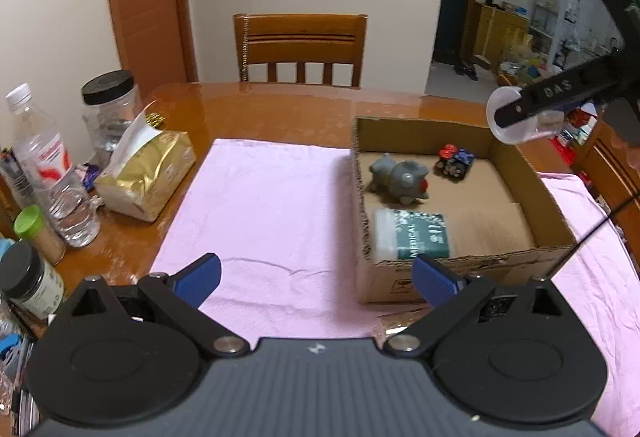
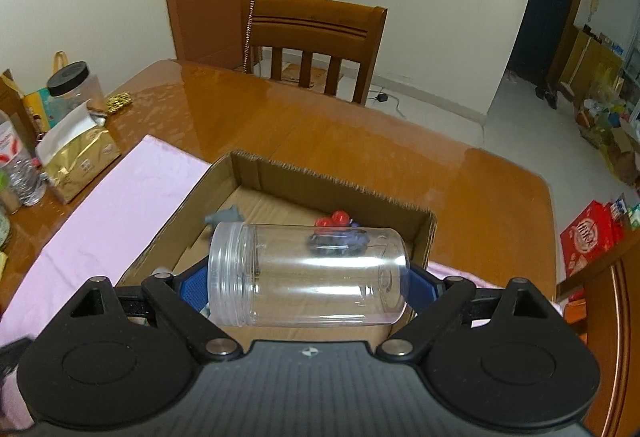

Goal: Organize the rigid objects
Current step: 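Set the clear jar upright in the box and open the right tool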

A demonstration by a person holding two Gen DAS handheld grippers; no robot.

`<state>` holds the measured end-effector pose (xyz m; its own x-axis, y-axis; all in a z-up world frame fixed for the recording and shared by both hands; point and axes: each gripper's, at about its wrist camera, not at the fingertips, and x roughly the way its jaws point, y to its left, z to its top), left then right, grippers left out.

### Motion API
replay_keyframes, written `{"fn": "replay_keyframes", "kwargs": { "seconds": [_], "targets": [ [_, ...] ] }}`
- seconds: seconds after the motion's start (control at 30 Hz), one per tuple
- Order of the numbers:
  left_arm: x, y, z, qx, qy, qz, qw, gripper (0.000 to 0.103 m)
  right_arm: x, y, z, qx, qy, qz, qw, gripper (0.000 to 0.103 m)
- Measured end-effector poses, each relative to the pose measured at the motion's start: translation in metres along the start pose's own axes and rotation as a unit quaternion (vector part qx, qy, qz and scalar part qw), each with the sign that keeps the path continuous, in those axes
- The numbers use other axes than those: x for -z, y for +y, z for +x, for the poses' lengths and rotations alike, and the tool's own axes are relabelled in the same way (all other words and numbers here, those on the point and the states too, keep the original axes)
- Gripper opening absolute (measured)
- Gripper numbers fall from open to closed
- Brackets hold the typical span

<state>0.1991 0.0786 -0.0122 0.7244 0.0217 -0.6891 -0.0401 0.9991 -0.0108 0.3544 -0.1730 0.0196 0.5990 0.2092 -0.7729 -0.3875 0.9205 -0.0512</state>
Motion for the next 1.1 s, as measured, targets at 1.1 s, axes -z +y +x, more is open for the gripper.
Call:
{"fn": "replay_keyframes", "kwargs": {
  "seconds": [1.1],
  "targets": [
    [0.024,-0.014,0.008,0.027,0.034,0.021,0.9988,0.101,0.146,-0.006,-0.021,0.051,0.037,0.110,0.992,0.103]
  ]
}}
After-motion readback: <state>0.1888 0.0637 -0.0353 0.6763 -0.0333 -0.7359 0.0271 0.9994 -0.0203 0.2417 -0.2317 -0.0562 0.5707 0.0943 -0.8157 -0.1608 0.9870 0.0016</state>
